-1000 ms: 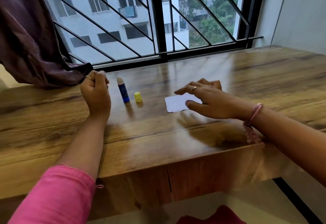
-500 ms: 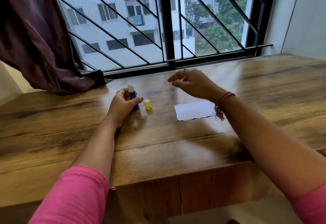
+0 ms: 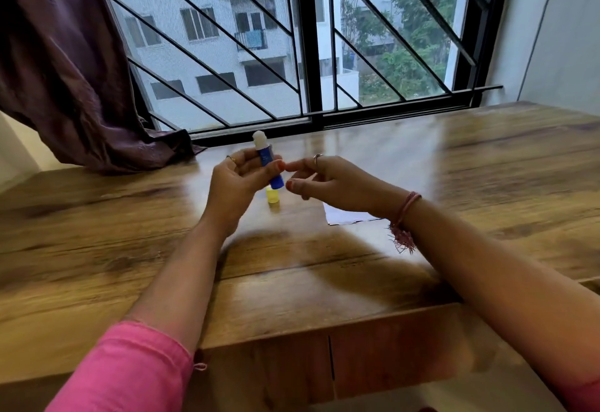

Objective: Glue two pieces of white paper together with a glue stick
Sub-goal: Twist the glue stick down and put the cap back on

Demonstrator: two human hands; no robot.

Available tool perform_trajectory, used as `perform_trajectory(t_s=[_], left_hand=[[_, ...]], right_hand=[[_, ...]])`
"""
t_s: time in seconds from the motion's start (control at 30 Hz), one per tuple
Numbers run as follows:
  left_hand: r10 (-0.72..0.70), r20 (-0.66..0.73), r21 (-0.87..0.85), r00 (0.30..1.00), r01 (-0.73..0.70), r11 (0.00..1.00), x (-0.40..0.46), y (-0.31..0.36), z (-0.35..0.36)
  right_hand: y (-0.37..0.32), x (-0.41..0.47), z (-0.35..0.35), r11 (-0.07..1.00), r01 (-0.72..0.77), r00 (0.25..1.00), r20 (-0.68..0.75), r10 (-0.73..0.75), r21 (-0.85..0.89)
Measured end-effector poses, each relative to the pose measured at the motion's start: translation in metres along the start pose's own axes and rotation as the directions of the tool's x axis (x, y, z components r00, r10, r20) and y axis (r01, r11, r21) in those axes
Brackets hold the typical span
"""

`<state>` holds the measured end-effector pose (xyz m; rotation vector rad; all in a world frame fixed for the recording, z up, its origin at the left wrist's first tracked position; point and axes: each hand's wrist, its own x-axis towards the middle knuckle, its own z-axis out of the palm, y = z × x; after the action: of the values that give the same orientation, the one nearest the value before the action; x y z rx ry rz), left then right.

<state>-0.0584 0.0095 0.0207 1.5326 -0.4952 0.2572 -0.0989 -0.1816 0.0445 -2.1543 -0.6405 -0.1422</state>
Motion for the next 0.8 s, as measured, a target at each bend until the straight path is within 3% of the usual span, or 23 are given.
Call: perform_trajectory(t_s=[0.17,0.37,0.67,0.8], left_hand=[[0.016,0.075,-0.199,0.997,-0.001,0.980,-0.001,0.007,0.005],[-0.033,0.212,-0.382,0.977,0.114,0.917,-0.006,0.011,0.011],[-0.048,0.416,-0.381,0.908,0.222,0.898,-0.007,0.013,0.011],[-0.027,0.382,-0.344,0.924,0.168,0.924,-0.009,0.019,0.011]], right_hand=[[-0.005,-0.002,-0.001,0.958,-0.082,0.996,0.043,0.073,0.274],[-0.006,-0.005,0.006,0.925,-0.156,0.980,0.171,0.101,0.346],[-0.003,-0.005,0.008,0.885,-0.261,0.955,0.236,0.179,0.386],[-0.001,-0.004,0.008,0.927,-0.245,0.967,0.142,0.212,0.284]])
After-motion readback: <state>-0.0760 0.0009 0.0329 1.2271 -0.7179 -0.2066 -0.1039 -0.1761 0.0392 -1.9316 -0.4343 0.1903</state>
